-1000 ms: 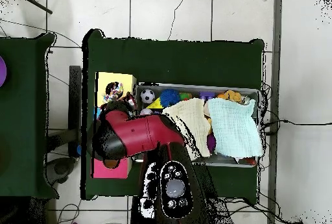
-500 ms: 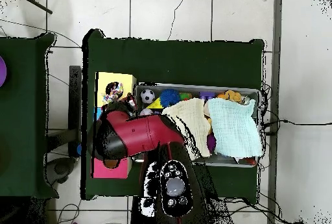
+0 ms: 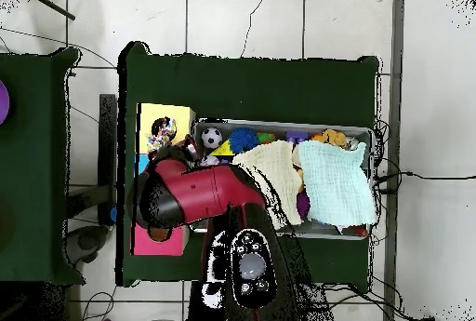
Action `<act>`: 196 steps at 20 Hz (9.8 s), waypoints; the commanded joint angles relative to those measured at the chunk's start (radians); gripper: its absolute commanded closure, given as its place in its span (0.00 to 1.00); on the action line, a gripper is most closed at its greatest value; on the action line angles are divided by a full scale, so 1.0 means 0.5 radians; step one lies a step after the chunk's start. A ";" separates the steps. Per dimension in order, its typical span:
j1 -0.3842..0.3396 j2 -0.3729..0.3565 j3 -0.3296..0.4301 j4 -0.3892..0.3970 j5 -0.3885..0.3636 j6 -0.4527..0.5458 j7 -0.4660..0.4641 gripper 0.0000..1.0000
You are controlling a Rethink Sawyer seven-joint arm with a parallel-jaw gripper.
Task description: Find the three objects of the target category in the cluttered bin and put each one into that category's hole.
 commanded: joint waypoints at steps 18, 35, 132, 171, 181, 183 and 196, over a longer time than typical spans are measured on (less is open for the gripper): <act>-0.073 0.065 0.091 -0.053 0.150 0.088 0.285 0.00; -0.242 -0.049 0.340 0.077 0.294 0.135 0.280 0.00; -0.098 -0.241 0.288 0.260 0.513 0.482 0.175 0.00; 0.141 -0.097 -0.093 -0.174 0.162 0.137 0.291 1.00; 0.170 -0.018 -0.169 -0.237 0.154 0.013 0.271 1.00; 0.178 0.000 -0.180 -0.240 0.156 -0.025 0.274 1.00; 0.194 0.111 -0.257 -0.228 0.103 -0.145 0.219 1.00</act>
